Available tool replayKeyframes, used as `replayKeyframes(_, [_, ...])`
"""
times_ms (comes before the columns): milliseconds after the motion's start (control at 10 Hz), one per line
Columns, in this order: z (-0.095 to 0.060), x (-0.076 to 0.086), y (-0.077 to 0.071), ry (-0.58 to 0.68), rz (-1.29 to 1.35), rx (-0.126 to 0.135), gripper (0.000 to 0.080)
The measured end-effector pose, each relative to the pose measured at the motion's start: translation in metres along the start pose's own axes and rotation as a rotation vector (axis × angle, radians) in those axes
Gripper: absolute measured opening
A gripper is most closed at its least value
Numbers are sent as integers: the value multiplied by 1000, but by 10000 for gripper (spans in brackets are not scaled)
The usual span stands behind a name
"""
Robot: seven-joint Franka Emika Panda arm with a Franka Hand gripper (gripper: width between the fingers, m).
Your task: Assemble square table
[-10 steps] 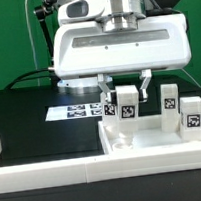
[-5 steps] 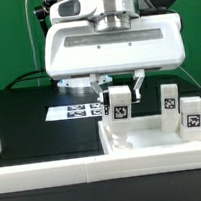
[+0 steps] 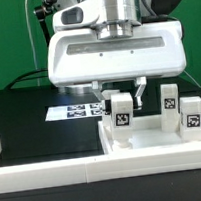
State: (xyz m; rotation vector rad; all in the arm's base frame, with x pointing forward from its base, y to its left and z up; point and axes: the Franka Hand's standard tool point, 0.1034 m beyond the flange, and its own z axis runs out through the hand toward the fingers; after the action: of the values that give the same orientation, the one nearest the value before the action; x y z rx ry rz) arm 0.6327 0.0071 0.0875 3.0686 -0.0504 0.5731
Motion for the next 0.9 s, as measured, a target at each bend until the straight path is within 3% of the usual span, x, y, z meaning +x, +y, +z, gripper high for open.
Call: replayKeyframes(900, [7, -4, -3, 120, -19, -29, 290])
